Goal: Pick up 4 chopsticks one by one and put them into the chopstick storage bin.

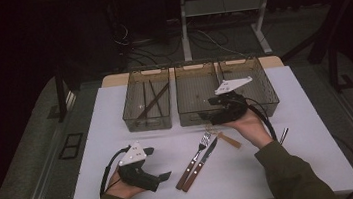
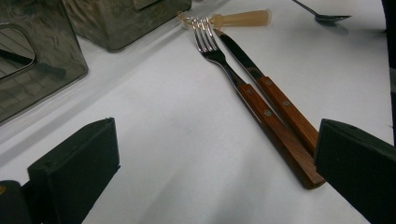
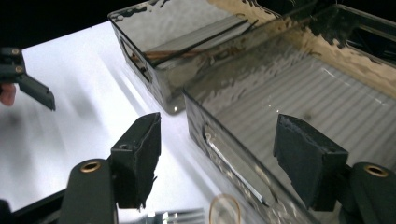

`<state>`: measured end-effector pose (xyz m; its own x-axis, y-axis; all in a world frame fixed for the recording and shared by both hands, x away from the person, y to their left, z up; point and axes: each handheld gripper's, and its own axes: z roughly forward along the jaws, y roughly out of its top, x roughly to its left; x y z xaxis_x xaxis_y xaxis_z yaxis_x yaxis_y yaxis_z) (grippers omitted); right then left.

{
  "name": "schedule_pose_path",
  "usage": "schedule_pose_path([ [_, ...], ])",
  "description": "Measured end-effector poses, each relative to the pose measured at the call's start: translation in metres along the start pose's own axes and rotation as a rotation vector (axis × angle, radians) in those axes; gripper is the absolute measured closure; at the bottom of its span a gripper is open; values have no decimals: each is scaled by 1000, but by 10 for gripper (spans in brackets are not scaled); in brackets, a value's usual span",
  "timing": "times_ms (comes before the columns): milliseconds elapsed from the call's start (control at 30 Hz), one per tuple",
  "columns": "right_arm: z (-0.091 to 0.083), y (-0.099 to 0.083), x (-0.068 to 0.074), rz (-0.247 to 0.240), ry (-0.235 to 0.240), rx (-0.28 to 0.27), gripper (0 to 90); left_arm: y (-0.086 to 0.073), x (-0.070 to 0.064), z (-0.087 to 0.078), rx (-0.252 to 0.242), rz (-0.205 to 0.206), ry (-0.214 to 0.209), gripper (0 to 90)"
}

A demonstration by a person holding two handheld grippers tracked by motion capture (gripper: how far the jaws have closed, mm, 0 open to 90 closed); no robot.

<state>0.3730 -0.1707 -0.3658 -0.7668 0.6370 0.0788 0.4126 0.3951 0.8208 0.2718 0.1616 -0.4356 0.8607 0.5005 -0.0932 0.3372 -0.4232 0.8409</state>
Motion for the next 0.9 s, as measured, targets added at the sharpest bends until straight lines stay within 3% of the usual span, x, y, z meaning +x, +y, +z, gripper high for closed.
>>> schedule_pose_path([
  [267, -19, -21, -6, 14, 8, -11, 321, 0, 0, 0, 2, 1, 1, 0],
  [467, -26, -34, -6, -7, 8, 18, 319, 0, -1, 0, 3, 1, 3, 0],
  [900, -35, -54, -13, -7, -10, 62, 319, 0, -2, 0, 3, 5, 2, 0],
])
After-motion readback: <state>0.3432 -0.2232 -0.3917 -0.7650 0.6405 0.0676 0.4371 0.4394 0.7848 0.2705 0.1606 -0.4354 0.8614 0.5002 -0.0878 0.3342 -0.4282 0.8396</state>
